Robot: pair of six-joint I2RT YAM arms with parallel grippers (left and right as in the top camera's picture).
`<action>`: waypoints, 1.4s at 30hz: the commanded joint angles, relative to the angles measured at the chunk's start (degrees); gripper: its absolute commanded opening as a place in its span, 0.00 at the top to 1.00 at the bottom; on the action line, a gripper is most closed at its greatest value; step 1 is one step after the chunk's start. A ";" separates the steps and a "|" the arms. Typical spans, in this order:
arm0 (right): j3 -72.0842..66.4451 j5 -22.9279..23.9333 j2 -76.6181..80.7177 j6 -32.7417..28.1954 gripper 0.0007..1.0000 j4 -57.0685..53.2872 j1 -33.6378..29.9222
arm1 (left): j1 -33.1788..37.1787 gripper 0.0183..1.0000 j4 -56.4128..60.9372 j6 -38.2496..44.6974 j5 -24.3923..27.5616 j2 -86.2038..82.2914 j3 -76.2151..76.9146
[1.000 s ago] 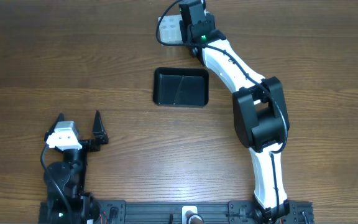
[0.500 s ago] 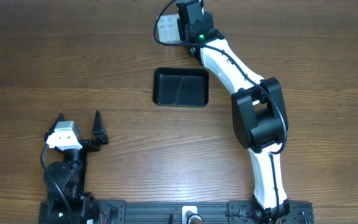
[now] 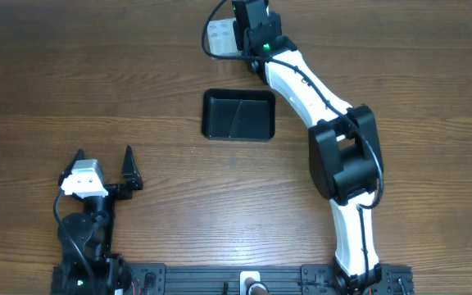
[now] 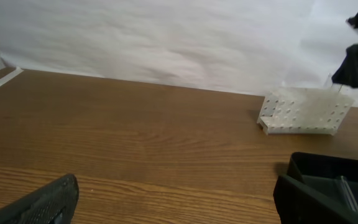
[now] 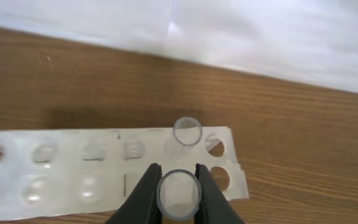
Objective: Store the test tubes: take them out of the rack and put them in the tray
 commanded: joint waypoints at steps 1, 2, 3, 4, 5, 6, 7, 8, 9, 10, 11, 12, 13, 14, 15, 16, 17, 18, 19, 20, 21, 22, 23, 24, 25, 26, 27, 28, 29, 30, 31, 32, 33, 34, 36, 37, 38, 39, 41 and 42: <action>1.68 1.03 -5.01 0.17 0.92 0.33 0.74 | 0.26 0.00 -0.20 0.87 0.76 -0.39 -0.24; 1.68 1.03 -5.35 0.17 0.92 0.28 0.85 | 0.26 0.00 -0.20 0.87 0.76 -0.39 -0.24; 1.68 1.03 -5.81 0.17 0.92 0.11 0.98 | 0.26 0.00 -0.20 0.87 0.76 -0.39 -0.24; 1.68 1.03 -6.23 0.17 0.93 -0.04 1.11 | 0.26 0.00 -0.20 0.87 0.76 -0.39 -0.24; 1.68 1.03 -6.84 0.17 0.93 -0.35 1.25 | 0.26 0.00 -0.20 0.87 0.76 -0.39 -0.26; 1.68 1.03 -7.32 0.20 0.93 -0.59 1.40 | 0.26 0.00 -0.20 0.87 0.76 -0.39 -0.24; 1.68 1.03 -7.89 0.17 0.93 -0.79 1.51 | 0.26 0.00 -0.20 0.87 0.76 -0.39 -0.26; 1.68 1.03 -8.48 0.20 0.93 -1.07 1.66 | 0.26 0.00 -0.20 0.87 0.76 -0.39 -0.24; 1.68 1.03 -9.01 0.20 0.93 -1.31 1.81 | 0.26 0.00 -0.20 0.87 0.76 -0.39 -0.24; 1.68 1.03 -9.60 0.20 0.93 -1.60 1.97 | 0.26 0.00 -0.20 0.87 0.76 -0.39 -0.24; 1.68 1.03 -10.21 0.20 0.93 -1.97 2.19 | 0.26 0.00 -0.20 0.87 0.76 -0.39 -0.24; 1.68 1.01 -10.88 0.24 0.93 -2.58 2.36 | 0.26 0.00 -0.20 0.87 0.76 -0.39 -0.24; 1.68 1.01 -11.52 0.22 0.93 -3.26 2.58 | 0.26 0.00 -0.20 0.87 0.76 -0.39 -0.24; 1.68 1.01 -12.26 0.44 0.93 -4.24 2.80 | 0.26 0.00 -0.20 0.87 0.76 -0.39 -0.24; 1.68 1.03 -12.85 1.18 0.94 -5.31 2.97 | 0.26 0.00 -0.20 0.87 0.76 -0.39 -0.24; 1.68 1.01 -13.60 2.40 0.94 -6.73 3.13 | 0.26 0.00 -0.20 0.87 0.76 -0.39 -0.24; 1.68 1.03 -14.32 4.09 0.95 -8.35 3.28 | 0.26 0.00 -0.20 0.87 0.76 -0.39 -0.24; 1.68 1.01 -14.97 5.81 0.95 -9.97 3.32 | 0.26 0.00 -0.20 0.87 0.76 -0.39 -0.24; 1.68 1.01 -15.80 8.59 0.96 -12.28 3.37 | 0.26 0.00 -0.20 0.87 0.76 -0.39 -0.26; 1.68 1.01 -16.39 10.80 0.96 -14.19 3.37 | 0.26 0.00 -0.20 0.87 0.76 -0.39 -0.24; 1.68 0.98 -17.03 13.29 0.97 -16.55 3.34 | 0.26 0.00 -0.20 0.87 0.76 -0.39 -0.24; 1.68 0.98 -17.49 15.61 0.98 -18.91 3.34 | 0.26 0.00 -0.20 0.87 0.76 -0.39 -0.24; 1.68 0.98 -17.88 17.64 0.98 -21.33 3.34 | 0.26 0.00 -0.20 0.87 0.76 -0.39 -0.24; 1.68 0.98 -18.08 19.17 0.98 -23.50 3.34 | 0.26 0.00 -0.20 0.87 0.76 -0.39 -0.24; 1.70 0.74 -18.16 20.46 0.98 -25.64 3.34 | 0.26 0.00 -0.20 0.87 0.76 -0.39 -0.24; 1.88 0.44 -18.16 21.88 0.99 -28.28 3.37 | 0.26 0.00 -0.20 0.87 0.76 -0.39 -0.24; 2.05 0.17 -18.16 23.10 0.99 -30.53 3.39 | 0.26 0.00 -0.20 0.87 0.76 -0.39 -0.24; 2.08 -0.24 -18.16 24.48 0.99 -33.07 3.43 | 0.26 0.00 -0.20 0.87 0.76 -0.39 -0.24; 2.08 -0.83 -18.16 25.44 0.99 -34.93 3.48 | 0.26 0.00 -0.20 0.87 0.76 -0.39 -0.24; 2.10 -1.73 -18.16 26.01 0.99 -36.46 3.45 | 0.26 0.00 -0.20 0.87 0.76 -0.39 -0.24; 2.10 -2.64 -18.16 26.36 0.99 -37.55 3.45 | 0.26 0.00 -0.20 0.87 0.76 -0.39 -0.26; 2.10 -3.43 -18.16 26.95 0.99 -38.60 3.45 | 0.24 0.00 -0.20 0.87 0.76 -0.39 -0.24; 2.08 -4.46 -18.16 27.65 0.99 -39.63 3.45 | 0.26 0.00 -0.20 0.87 0.76 -0.39 -0.24; 2.10 -5.35 -18.14 28.39 0.99 -40.48 3.45 | 0.26 0.00 -0.20 0.87 0.76 -0.39 -0.24; 2.10 -6.75 -18.12 29.73 0.99 -41.51 3.48 | 0.26 0.00 -0.20 0.87 0.76 -0.39 -0.24; 2.10 -7.61 -18.03 30.05 0.99 -41.68 3.45 | 0.26 0.00 -0.20 0.87 0.76 -0.39 -0.24; 2.10 -8.50 -17.92 30.27 0.99 -41.77 3.45 | 0.26 0.00 -0.20 0.87 0.76 -0.39 -0.24; 2.10 -9.73 -17.77 30.27 0.99 -41.77 3.45 | 0.24 0.00 -0.20 0.87 0.76 -0.39 -0.24; 2.62 -11.47 -17.22 30.27 0.99 -42.25 3.45 | 0.26 0.00 -0.20 0.87 0.76 -0.39 -0.24; 3.32 -11.93 -16.79 30.27 0.99 -42.88 3.45 | 0.26 0.00 -0.20 0.87 0.76 -0.39 -0.24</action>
